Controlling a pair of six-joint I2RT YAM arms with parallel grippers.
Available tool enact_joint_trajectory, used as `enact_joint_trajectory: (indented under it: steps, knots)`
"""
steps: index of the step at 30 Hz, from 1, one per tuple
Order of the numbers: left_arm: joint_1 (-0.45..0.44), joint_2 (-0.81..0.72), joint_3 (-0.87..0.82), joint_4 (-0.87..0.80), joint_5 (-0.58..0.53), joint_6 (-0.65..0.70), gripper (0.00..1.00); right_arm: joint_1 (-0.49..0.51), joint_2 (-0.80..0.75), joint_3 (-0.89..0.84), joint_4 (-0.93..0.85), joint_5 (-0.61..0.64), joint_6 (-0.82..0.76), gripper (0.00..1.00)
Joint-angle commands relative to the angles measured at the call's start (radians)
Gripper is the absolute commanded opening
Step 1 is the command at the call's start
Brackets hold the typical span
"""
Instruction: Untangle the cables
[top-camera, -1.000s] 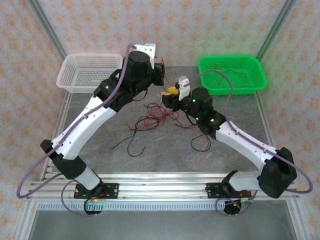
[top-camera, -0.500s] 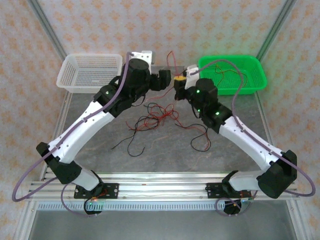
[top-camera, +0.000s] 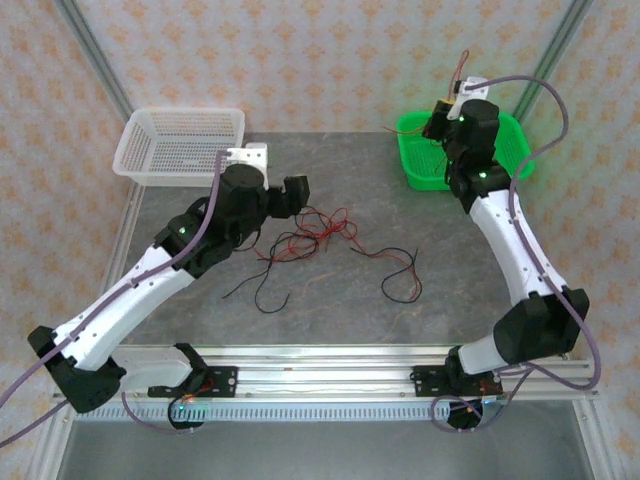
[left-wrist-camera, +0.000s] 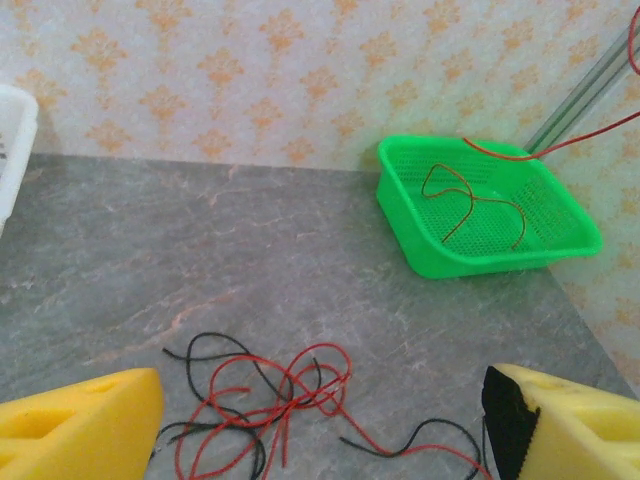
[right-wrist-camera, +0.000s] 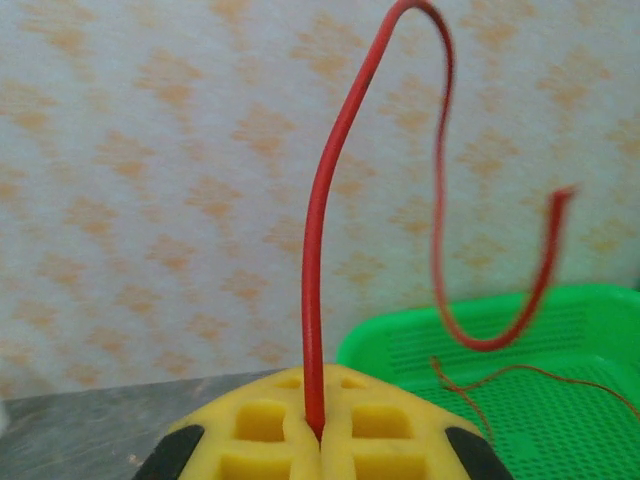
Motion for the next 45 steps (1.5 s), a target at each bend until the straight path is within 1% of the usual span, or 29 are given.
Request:
enact_joint_trajectory:
  steps: [1, 9, 12, 14, 15, 16, 17, 20, 21, 24, 26, 28, 29, 33, 35, 38, 41, 45]
  knots:
    - [-0.001, -0.061, -0.061, 0.027, -0.027, -0.041, 0.84, -0.060, 0.053, 0.040, 0.017, 0.020, 0.044, 0.00]
    - [0.000, -0.154, -0.173, 0.028, -0.004, -0.091, 0.83, -0.173, 0.219, 0.063, 0.065, 0.002, 0.133, 0.00]
    - [-0.001, -0.183, -0.210, 0.029, -0.011, -0.100, 0.84, -0.206, 0.292, 0.079, 0.072, -0.005, 0.176, 0.00]
    - [-0.001, -0.198, -0.234, 0.034, -0.019, -0.107, 0.87, -0.222, 0.341, 0.095, 0.068, -0.009, 0.202, 0.00]
    - [0.001, -0.207, -0.247, 0.038, -0.019, -0.114, 0.92, -0.231, 0.369, 0.107, 0.062, -0.015, 0.215, 0.00]
    - [0.002, -0.216, -0.261, 0.045, -0.017, -0.119, 0.98, -0.237, 0.397, 0.125, 0.049, -0.015, 0.227, 0.00]
    - [0.004, -0.226, -0.274, 0.057, -0.007, -0.123, 0.99, -0.243, 0.425, 0.141, 0.037, -0.018, 0.238, 0.00]
    - [0.029, -0.258, -0.333, 0.103, 0.038, -0.154, 0.99, -0.257, 0.521, 0.216, -0.033, -0.023, 0.276, 0.00]
    - [0.047, -0.270, -0.363, 0.135, 0.076, -0.181, 0.99, -0.261, 0.557, 0.247, -0.063, -0.023, 0.288, 0.00]
    - [0.115, -0.290, -0.427, 0.208, 0.209, -0.208, 0.99, -0.264, 0.663, 0.365, -0.178, -0.019, 0.313, 0.00]
    - [0.134, -0.284, -0.433, 0.205, 0.228, -0.216, 0.99, -0.264, 0.733, 0.459, -0.277, -0.009, 0.324, 0.00]
    - [0.135, -0.264, -0.413, 0.165, 0.202, -0.215, 0.99, -0.264, 0.790, 0.552, -0.370, 0.002, 0.334, 0.00]
    - [0.136, -0.253, -0.401, 0.147, 0.192, -0.213, 0.98, -0.264, 0.806, 0.582, -0.400, 0.009, 0.339, 0.04]
    - [0.136, -0.221, -0.360, 0.105, 0.182, -0.211, 0.96, -0.265, 0.817, 0.645, -0.479, 0.036, 0.350, 0.35]
    - [0.135, -0.215, -0.350, 0.100, 0.185, -0.213, 0.96, -0.265, 0.800, 0.658, -0.501, 0.047, 0.349, 0.48]
    - [0.135, -0.204, -0.333, 0.081, 0.182, -0.214, 0.95, -0.264, 0.762, 0.666, -0.532, 0.065, 0.345, 0.62]
    - [0.134, -0.190, -0.320, 0.054, 0.178, -0.214, 0.93, -0.264, 0.714, 0.665, -0.560, 0.070, 0.332, 0.67]
    - [0.133, -0.168, -0.317, 0.027, 0.192, -0.221, 0.89, -0.264, 0.617, 0.624, -0.589, 0.066, 0.314, 0.68]
